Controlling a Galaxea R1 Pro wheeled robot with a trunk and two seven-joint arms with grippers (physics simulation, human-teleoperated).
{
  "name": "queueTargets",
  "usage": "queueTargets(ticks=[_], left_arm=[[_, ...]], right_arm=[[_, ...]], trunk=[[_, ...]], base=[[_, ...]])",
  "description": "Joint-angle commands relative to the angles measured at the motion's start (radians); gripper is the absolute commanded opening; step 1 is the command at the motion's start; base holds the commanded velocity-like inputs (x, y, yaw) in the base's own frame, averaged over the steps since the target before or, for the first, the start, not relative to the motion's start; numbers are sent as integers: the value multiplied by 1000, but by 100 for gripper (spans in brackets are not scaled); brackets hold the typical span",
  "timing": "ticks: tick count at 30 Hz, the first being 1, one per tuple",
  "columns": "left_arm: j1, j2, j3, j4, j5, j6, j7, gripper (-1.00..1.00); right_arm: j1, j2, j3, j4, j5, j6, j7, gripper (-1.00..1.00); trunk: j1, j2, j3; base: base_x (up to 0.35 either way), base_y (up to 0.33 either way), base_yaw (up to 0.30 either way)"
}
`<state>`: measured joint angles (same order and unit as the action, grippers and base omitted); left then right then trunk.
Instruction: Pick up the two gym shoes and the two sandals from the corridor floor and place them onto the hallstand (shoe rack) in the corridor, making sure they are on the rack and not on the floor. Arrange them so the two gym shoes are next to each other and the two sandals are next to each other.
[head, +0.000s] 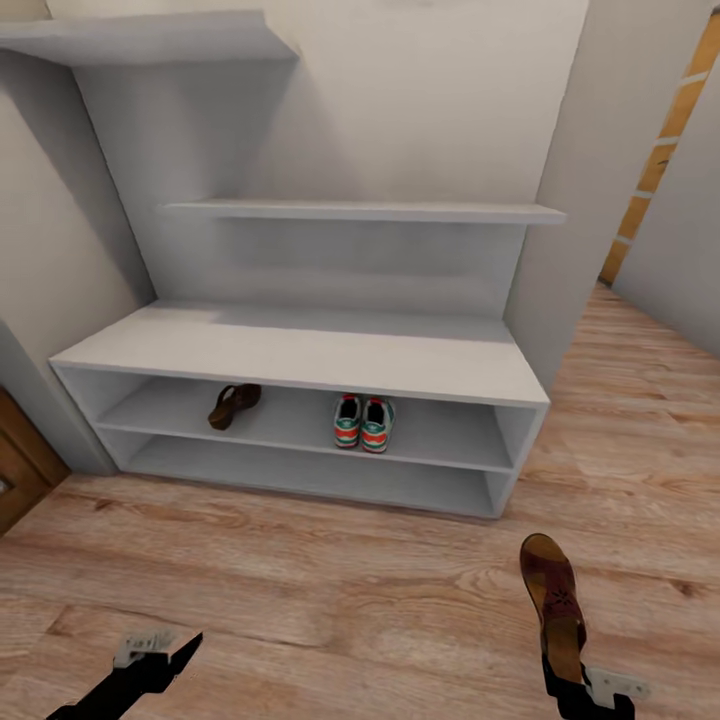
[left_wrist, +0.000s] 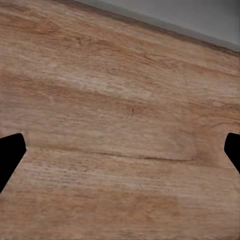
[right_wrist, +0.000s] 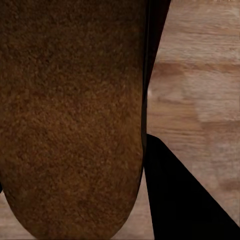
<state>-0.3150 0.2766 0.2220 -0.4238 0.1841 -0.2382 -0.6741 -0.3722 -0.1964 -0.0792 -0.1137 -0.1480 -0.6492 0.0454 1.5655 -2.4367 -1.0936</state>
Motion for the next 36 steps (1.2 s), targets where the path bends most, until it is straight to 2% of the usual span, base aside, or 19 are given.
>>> queueTargets(ticks=[1,4,10,18,36], left_arm=[[8,1,2,2,9,-2,-11,100],[36,4,2,2,15,-34,-18,100],[49,3,1,3,17,-66,-23,100],[51,3,0,3,18,-70,-46,100],[51,3,2,3,17,-70,-50,100]], right_arm=[[-1,2,-8,0,-4,-3,6,-100],[-1,5,-8,-1,-4,-3,5,-100],[-1,6,-8,0,-4,-3,5,-100],[-1,6,-8,1,-4,-3,5,-100],[-1,6,-8,2,-4,-3,5,-100]], trunk=[[0,0,-1],[0,0,-1],[0,0,-1],[0,0,-1],[0,0,-1]], base=[[116,320,0],[110,324,0],[97,329,0],[33,330,0],[1,331,0]])
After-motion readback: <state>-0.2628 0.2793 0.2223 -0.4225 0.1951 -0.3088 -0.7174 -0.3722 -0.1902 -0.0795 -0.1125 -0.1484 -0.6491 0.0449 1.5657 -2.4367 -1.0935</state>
